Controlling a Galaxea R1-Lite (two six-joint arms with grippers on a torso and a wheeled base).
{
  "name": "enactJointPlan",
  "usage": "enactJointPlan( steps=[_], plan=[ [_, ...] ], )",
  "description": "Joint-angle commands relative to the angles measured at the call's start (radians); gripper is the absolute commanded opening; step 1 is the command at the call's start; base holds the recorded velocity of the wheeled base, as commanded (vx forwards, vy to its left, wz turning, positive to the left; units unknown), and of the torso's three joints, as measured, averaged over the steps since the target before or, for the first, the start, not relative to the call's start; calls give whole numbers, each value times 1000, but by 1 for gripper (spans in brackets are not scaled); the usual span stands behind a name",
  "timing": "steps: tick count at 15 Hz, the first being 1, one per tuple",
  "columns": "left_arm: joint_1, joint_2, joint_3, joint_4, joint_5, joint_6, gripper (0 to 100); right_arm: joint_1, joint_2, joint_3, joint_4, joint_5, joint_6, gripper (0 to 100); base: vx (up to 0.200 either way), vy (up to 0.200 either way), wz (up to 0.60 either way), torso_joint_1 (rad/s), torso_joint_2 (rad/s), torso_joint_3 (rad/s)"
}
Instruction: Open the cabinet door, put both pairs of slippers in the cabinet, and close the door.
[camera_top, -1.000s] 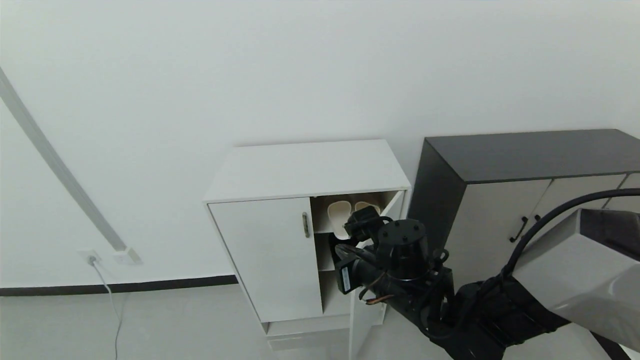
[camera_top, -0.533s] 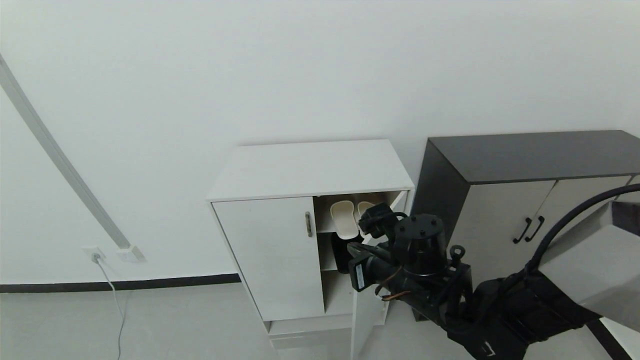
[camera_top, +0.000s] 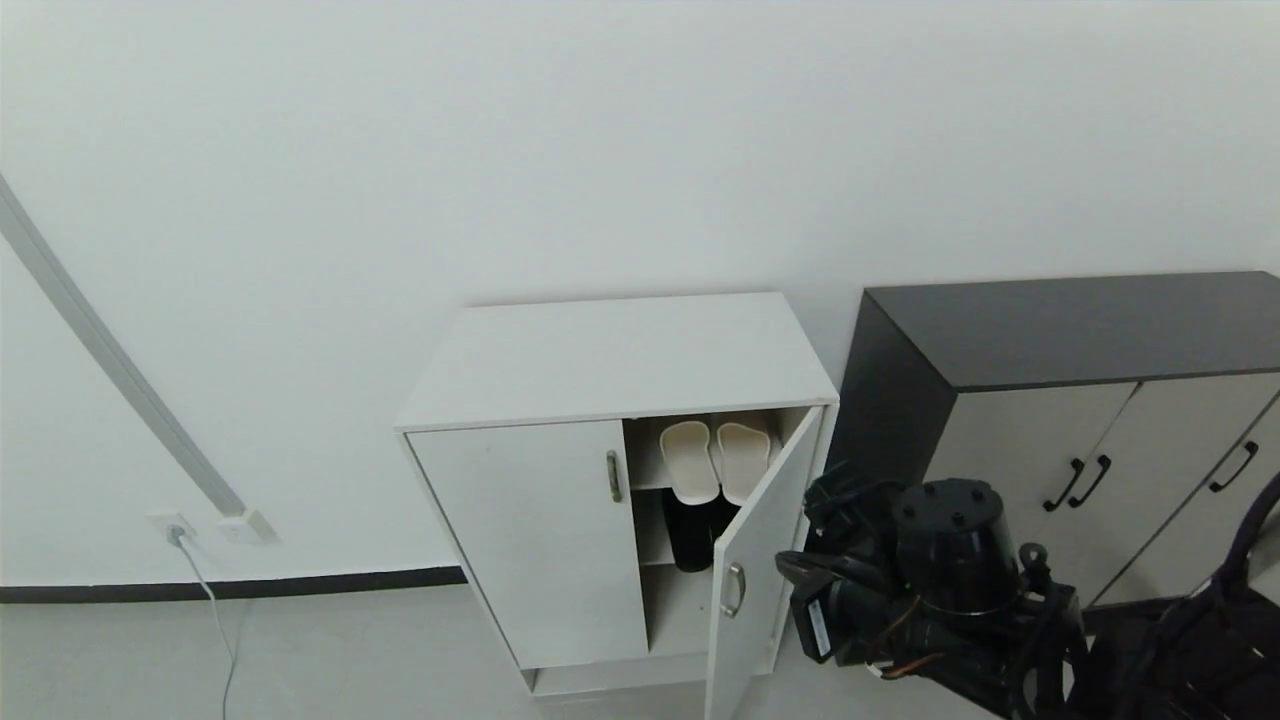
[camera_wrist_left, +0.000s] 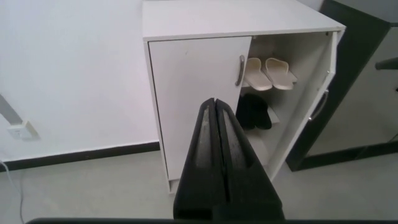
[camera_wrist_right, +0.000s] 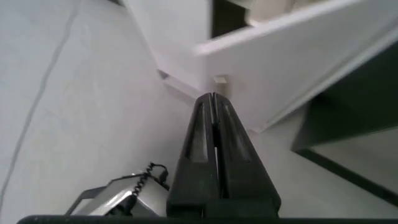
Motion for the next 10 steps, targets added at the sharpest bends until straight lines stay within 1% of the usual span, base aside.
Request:
enactJointPlan(
  steps=[1,2,3,5,9,10],
  plan=[
    [0,1,0,0,-1,-1,0,2,10,76,-39,1,2,0,200,0,0,12,2,2],
    [0,1,0,0,0,-2,0,2,18,111,-60,1,4,0,200,0,0,-2,2,7],
    [2,1,0,0,0,-2,0,2,31,142,-82,2,4,0,0,0,0,0,0,0],
    [0,1,0,0,0,-2,0,2,84,157,-143,2,4,0,0,0,0,0,0,0],
    [0,1,0,0,0,-2,0,0,242,100,-277,2,2,0,0,0,0,0,0,0],
    [0,1,0,0,0,-2,0,-1,251,94,-281,2,2,0,0,0,0,0,0,0]
  ],
)
